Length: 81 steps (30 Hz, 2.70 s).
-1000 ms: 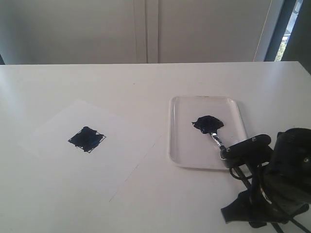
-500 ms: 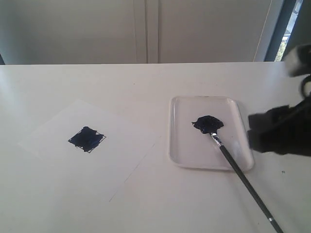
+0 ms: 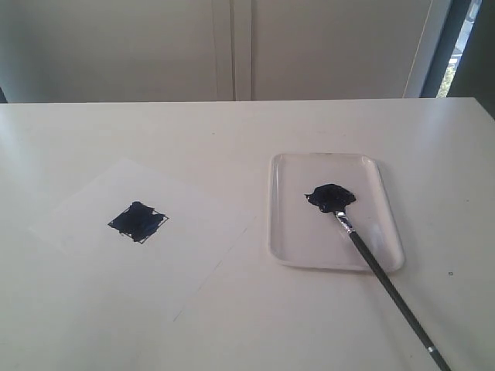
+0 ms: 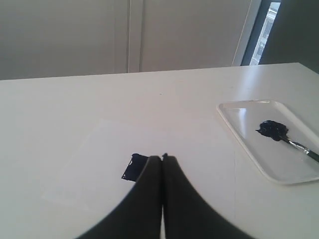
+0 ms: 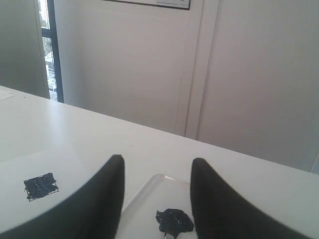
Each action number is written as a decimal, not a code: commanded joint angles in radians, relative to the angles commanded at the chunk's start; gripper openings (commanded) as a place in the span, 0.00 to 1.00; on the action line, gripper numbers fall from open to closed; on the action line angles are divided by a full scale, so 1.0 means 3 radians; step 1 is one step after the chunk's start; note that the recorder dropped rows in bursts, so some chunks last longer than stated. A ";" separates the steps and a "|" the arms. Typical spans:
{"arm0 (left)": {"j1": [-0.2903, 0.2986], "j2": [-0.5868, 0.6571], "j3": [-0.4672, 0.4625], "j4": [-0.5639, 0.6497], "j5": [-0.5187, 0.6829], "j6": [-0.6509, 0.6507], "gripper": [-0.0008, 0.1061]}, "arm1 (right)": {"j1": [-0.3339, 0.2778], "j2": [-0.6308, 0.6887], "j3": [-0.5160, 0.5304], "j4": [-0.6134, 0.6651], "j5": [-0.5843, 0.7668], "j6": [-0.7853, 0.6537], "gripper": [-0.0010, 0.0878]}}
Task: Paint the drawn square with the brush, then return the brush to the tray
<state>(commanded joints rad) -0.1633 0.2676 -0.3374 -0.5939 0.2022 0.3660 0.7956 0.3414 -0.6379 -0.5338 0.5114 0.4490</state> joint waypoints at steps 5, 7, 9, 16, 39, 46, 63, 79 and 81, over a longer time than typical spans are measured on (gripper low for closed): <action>0.0000 0.0000 0.0000 0.0000 0.0000 0.0000 0.01 | 0.0000 0.0000 0.0000 0.0000 0.0008 0.0000 0.47; 0.0000 0.0000 0.0000 0.0000 0.0000 0.0000 0.01 | 0.0000 0.0000 0.0000 0.0000 0.0008 0.0000 0.47; 0.0000 0.0000 0.0000 0.0000 0.0000 0.0000 0.01 | 0.0000 0.0000 0.0000 0.0000 0.0008 0.0000 0.47; 0.0056 -0.0287 0.0422 0.0547 -0.0017 0.0000 0.01 | -0.0017 -0.0200 0.0489 -0.0141 -0.0466 0.0000 0.47; 0.1296 -0.0892 0.0734 0.0789 0.0204 0.0000 0.01 | -0.1863 -0.0236 0.2126 0.1099 -0.1020 0.0061 0.47; 0.1401 -0.0892 0.0734 0.0813 0.0204 0.0000 0.01 | -0.2064 -0.0236 0.2126 0.1797 -0.0991 0.0061 0.47; 0.1401 -0.0892 0.0779 0.0701 0.0820 0.0049 0.01 | -0.2067 -0.0236 0.2126 0.1779 -0.0513 0.0061 0.47; 0.1401 -0.0892 0.0785 0.0687 0.0820 0.0049 0.01 | -0.2067 -0.0236 0.2126 0.1779 -0.0512 0.0087 0.47; 0.1401 -0.0892 0.0785 0.0688 0.0820 0.0086 0.01 | -0.2067 -0.0236 0.2126 0.1779 -0.0512 0.0087 0.47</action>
<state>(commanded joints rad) 0.2571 0.0000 -0.1019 -0.3874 0.4482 0.3917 0.1755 0.2705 0.0000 0.0000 0.3579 0.4750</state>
